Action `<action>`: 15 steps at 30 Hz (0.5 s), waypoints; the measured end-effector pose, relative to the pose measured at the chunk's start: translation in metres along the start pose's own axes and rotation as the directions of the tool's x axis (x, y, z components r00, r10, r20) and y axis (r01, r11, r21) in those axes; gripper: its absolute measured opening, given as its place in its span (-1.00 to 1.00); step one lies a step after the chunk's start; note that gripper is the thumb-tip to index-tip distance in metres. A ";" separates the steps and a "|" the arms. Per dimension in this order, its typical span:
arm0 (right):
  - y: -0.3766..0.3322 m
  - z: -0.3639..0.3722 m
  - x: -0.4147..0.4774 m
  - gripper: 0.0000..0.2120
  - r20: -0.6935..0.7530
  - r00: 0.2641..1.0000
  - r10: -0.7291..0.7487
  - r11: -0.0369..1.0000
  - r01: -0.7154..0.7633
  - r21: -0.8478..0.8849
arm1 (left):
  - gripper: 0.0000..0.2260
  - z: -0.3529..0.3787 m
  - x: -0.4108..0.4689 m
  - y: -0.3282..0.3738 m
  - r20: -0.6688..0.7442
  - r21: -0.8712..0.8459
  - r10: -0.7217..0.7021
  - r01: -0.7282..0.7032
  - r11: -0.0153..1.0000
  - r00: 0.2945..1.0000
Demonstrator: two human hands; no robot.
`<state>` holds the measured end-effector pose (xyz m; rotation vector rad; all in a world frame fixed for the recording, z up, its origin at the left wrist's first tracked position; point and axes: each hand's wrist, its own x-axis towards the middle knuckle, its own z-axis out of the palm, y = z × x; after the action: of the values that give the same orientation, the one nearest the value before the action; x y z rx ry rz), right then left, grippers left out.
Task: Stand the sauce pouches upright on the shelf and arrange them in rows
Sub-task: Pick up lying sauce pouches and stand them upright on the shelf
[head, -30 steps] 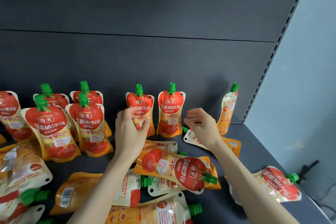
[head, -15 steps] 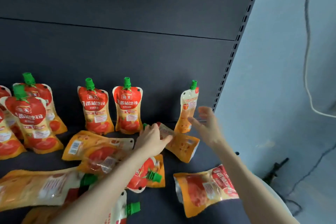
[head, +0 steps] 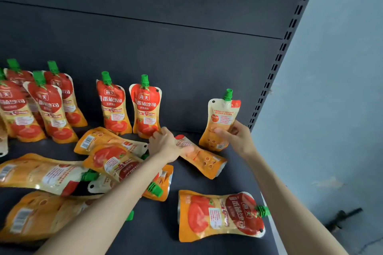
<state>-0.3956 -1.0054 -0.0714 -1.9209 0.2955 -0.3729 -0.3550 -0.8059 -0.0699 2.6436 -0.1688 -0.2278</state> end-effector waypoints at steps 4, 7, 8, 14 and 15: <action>0.003 -0.011 -0.015 -0.79 -0.046 0.999 -0.012 0.999 0.014 0.046 | -0.32 0.000 -0.005 0.010 -0.075 -0.383 0.019 -0.046 0.923 0.997; -0.002 -0.017 -0.023 -0.85 -0.111 0.992 -0.065 0.995 0.073 0.067 | -0.30 0.005 -0.011 0.013 -0.175 -0.548 0.098 -0.180 0.817 0.980; -0.004 -0.018 -0.024 -0.85 -0.133 0.987 -0.094 0.993 0.101 0.052 | -0.26 0.005 -0.012 0.014 -0.186 -0.602 0.117 -0.208 0.771 0.975; -0.022 -0.015 -0.018 -0.87 -0.274 0.949 -0.154 0.988 0.152 -0.026 | -0.50 -0.019 -0.003 0.024 -0.358 -0.655 0.250 -0.432 0.620 0.900; -0.024 -0.014 -0.017 -0.85 -0.292 0.944 -0.155 0.988 0.152 -0.031 | -0.56 -0.022 0.000 0.024 -0.397 -0.616 0.279 -0.479 0.625 0.875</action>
<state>-0.4161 -1.0019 -0.0463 -1.9006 0.3428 -0.7668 -0.3525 -0.8174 -0.0395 1.7798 -0.4559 0.1884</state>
